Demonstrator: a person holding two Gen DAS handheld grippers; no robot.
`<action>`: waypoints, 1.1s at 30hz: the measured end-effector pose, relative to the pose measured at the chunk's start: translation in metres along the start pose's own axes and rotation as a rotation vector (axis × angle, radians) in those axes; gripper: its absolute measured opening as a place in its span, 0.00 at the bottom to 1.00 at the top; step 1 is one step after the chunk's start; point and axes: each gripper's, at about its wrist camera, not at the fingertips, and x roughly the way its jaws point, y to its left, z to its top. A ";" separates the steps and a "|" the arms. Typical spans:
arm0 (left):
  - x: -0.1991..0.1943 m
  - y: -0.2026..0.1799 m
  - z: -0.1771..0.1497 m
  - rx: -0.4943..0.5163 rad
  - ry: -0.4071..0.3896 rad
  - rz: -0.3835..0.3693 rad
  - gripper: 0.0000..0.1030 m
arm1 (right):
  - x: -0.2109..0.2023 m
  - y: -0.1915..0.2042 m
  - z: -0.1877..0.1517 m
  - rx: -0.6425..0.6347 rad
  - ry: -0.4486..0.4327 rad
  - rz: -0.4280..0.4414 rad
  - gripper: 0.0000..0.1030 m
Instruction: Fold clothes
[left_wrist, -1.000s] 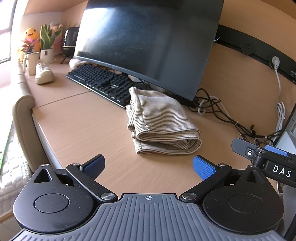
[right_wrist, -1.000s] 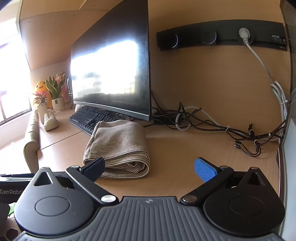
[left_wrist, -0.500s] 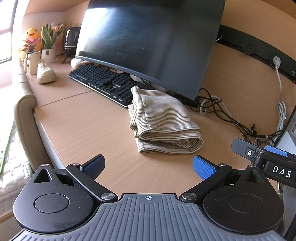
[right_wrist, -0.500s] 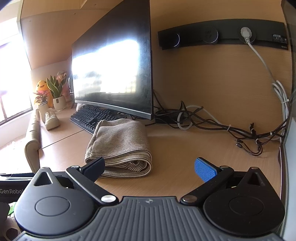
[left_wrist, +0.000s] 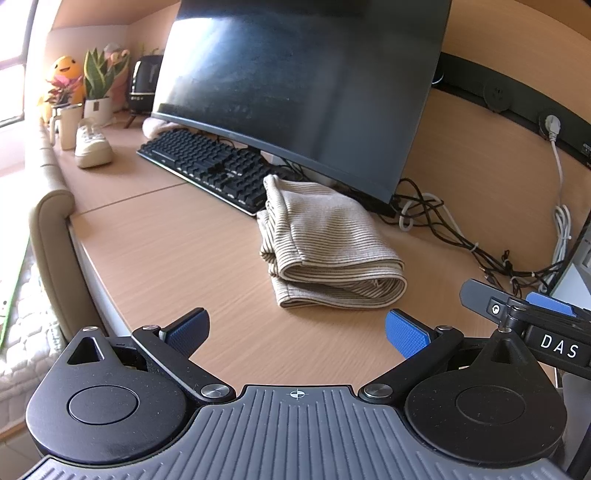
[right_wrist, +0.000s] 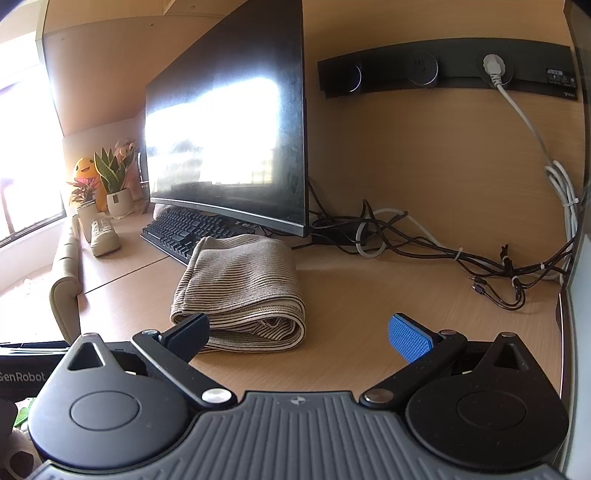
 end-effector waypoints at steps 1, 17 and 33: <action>0.000 0.000 0.000 0.000 0.000 0.000 1.00 | 0.000 0.000 0.000 0.000 0.000 0.000 1.00; -0.001 -0.003 -0.001 0.006 -0.004 0.010 1.00 | 0.000 0.000 0.000 -0.002 -0.002 -0.003 1.00; 0.003 -0.005 0.005 0.013 -0.015 0.007 1.00 | 0.003 -0.002 -0.001 -0.022 0.009 -0.010 1.00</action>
